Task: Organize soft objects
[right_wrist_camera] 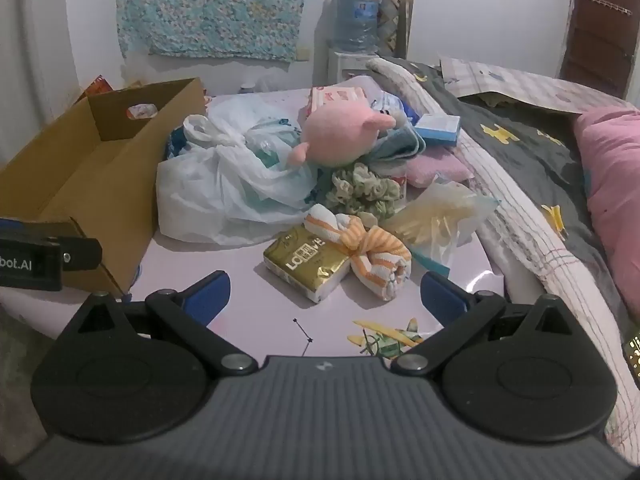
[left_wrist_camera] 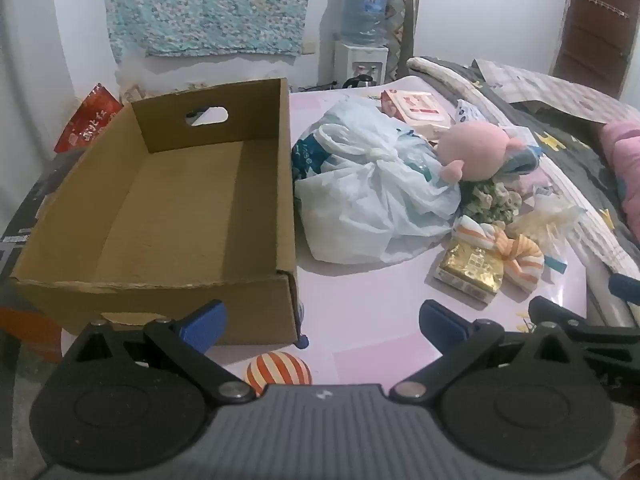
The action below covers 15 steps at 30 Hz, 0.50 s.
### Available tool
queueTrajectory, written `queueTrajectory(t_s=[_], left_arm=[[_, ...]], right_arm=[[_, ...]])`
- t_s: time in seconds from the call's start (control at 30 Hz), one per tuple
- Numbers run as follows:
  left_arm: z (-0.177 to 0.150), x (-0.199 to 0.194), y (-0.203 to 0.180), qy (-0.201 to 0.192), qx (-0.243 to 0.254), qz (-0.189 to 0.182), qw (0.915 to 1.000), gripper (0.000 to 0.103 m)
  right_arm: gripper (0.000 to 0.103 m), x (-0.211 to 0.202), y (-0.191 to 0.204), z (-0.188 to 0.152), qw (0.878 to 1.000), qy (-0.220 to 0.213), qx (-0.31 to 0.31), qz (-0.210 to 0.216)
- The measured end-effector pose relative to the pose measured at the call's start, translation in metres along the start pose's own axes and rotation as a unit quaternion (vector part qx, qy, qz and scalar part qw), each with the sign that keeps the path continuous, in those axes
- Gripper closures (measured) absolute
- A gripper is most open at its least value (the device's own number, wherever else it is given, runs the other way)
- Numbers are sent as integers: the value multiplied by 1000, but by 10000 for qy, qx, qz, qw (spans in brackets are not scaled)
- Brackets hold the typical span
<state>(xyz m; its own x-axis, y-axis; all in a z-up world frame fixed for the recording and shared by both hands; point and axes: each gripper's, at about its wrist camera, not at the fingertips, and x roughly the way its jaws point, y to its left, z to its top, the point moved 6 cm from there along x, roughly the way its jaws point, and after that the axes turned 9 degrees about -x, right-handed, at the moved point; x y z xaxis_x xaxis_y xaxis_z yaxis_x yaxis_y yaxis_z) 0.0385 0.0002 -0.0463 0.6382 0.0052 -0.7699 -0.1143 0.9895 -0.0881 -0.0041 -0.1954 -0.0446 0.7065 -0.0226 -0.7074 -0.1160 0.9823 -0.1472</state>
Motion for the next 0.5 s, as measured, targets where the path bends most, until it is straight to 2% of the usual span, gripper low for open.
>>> queueTrajectory(t_s=[0.23, 0.5], left_arm=[[6, -1, 2, 23, -37, -27, 10000, 0], [5, -7, 6, -151, -47, -97, 9998, 0]], right_arm=[[1, -5, 1, 6, 10000, 16, 10, -97], [1, -8, 11, 18, 9999, -44, -23, -101]])
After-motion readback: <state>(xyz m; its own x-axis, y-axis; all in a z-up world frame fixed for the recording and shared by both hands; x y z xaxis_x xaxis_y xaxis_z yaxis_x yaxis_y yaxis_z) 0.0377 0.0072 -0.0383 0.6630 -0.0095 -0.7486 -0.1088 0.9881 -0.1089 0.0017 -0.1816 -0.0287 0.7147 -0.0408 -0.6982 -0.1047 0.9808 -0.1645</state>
